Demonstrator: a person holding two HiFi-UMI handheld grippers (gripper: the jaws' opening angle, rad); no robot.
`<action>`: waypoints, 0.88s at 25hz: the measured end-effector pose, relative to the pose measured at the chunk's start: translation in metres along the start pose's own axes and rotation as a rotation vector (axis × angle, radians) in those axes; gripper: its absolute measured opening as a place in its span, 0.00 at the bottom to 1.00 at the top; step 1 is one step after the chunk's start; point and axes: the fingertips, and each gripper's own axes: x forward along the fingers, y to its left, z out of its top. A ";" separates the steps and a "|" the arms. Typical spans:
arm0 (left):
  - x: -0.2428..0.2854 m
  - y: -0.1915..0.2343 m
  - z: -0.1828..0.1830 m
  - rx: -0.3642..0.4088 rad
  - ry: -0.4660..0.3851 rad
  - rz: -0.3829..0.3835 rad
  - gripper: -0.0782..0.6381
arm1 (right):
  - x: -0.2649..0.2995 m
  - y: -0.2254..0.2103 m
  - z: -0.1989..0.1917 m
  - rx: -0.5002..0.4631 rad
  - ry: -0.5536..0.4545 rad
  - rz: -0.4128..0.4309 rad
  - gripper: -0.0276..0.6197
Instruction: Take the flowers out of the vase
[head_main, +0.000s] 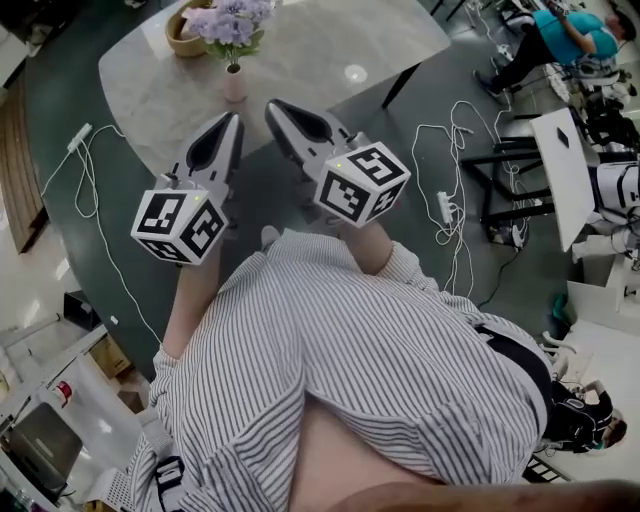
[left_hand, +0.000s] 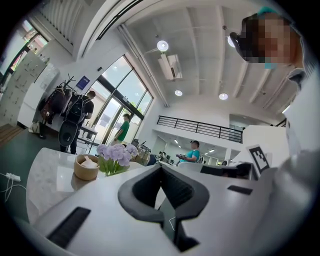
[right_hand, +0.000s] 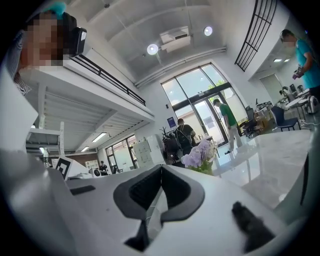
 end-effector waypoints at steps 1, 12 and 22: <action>0.008 0.003 0.002 0.001 -0.004 0.005 0.12 | 0.005 -0.006 0.003 -0.002 0.003 0.008 0.06; 0.065 0.030 -0.008 -0.025 0.014 0.063 0.12 | 0.032 -0.069 0.008 0.036 0.037 0.030 0.06; 0.073 0.052 -0.011 -0.042 0.039 0.092 0.12 | 0.052 -0.078 -0.003 0.062 0.067 0.037 0.07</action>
